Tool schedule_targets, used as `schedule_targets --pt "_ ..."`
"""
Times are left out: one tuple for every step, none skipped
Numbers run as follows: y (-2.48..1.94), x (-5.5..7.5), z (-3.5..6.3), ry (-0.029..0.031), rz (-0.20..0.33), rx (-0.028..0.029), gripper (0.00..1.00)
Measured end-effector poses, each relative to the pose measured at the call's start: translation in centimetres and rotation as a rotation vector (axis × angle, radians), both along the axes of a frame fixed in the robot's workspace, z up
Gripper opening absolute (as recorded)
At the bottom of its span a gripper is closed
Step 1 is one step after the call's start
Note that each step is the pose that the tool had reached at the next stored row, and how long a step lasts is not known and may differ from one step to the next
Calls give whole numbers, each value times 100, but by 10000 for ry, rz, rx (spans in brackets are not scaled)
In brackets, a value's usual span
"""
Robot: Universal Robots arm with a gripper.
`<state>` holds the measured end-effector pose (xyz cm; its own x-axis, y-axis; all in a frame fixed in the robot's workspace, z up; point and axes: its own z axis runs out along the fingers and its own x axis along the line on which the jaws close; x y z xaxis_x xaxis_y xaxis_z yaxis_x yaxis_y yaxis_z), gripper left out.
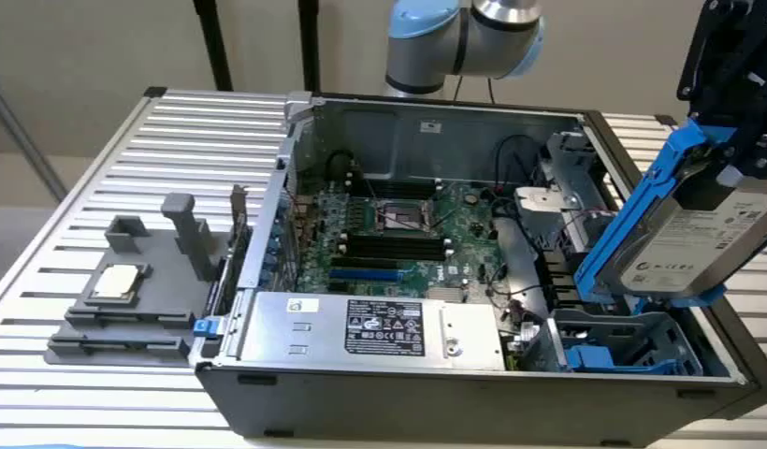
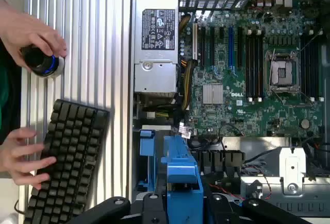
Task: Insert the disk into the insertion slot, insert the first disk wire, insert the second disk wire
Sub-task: 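Insert the disk into the insertion slot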
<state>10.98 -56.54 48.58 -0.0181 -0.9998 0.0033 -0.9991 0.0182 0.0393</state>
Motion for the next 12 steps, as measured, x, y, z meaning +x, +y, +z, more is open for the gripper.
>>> schedule_targets --pt "0 0 0 0 0 0 33" --pt "0 0 0 0 0 0 33" --pt "0 0 0 0 0 0 33" --pt "0 0 0 0 0 0 33" --pt "0 0 0 0 0 0 33" --pt "0 0 0 0 0 0 33" --pt "0 0 0 0 0 0 33" --pt "0 0 0 0 0 0 33" --pt "0 0 0 0 0 0 33" --pt "0 0 0 0 0 0 33" --pt "-1 0 0 0 0 -1 33" --pt "-3 0 1 0 0 -3 33"
